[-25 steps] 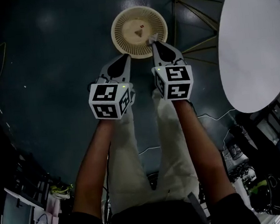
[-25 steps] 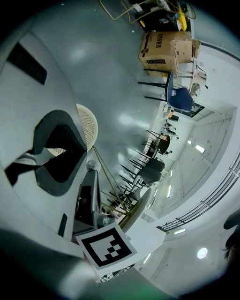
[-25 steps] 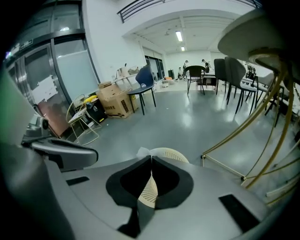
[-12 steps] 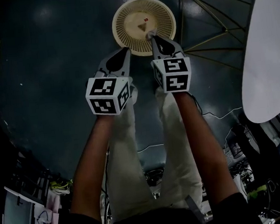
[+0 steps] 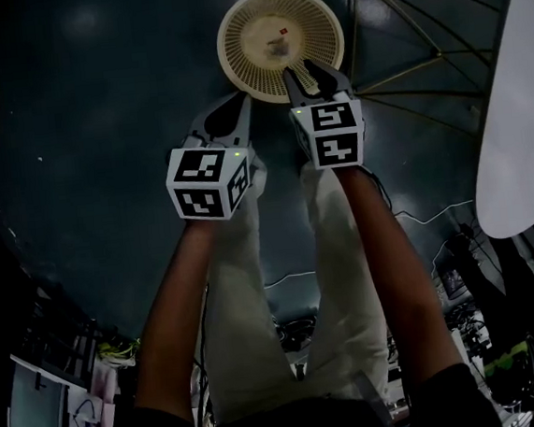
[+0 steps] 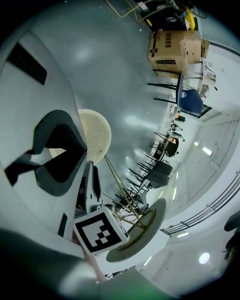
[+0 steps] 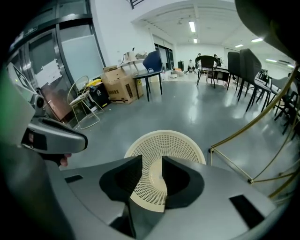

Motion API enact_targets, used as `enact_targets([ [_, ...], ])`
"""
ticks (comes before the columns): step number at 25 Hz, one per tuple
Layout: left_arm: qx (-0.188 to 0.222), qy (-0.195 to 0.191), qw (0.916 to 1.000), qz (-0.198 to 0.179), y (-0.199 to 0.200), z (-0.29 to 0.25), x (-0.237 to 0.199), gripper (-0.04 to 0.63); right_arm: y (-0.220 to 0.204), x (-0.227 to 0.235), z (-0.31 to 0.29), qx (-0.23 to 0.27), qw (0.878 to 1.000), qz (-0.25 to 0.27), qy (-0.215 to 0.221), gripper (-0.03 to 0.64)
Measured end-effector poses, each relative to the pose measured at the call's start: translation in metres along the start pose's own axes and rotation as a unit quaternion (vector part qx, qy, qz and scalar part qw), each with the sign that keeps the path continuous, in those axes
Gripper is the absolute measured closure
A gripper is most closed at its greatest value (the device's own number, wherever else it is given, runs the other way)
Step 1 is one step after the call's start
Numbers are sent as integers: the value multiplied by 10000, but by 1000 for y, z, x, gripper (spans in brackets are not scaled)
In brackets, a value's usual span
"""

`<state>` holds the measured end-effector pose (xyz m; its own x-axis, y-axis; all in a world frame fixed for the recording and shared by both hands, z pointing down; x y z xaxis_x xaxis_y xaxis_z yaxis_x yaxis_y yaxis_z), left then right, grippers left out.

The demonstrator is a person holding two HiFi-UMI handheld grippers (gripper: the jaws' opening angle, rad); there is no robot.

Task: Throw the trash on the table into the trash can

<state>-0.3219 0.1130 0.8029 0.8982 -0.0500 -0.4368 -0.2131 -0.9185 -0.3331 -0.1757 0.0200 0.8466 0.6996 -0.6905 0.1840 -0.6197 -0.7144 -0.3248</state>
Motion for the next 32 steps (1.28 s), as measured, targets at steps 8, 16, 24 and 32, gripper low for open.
enact_targets([
  [8, 135, 0, 9999, 29, 12, 22, -6, 588, 7, -8, 18, 98, 9999, 79, -101, 534],
  [16, 214, 76, 9997, -47, 19, 62, 18, 588, 14, -20, 76, 284, 9994, 128, -117, 585],
  [24, 373, 36, 9993, 53, 37, 98, 52, 588, 36, -33, 141, 649, 9977, 190, 79, 597],
  [32, 631, 168, 9977, -183, 78, 171, 107, 588, 55, -38, 245, 926, 9953, -205, 203, 597],
])
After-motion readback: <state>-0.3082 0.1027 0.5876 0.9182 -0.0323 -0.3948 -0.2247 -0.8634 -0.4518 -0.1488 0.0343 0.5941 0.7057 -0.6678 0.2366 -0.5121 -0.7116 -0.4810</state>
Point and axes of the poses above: the fingertips, and each gripper's own axes: z backward along the fingers, x to its right, y out of its top, the point moved 10 cm from there along z, backward along the fingers, and after that the axes turned 14 degrees about -x, right-handed, at the moved point
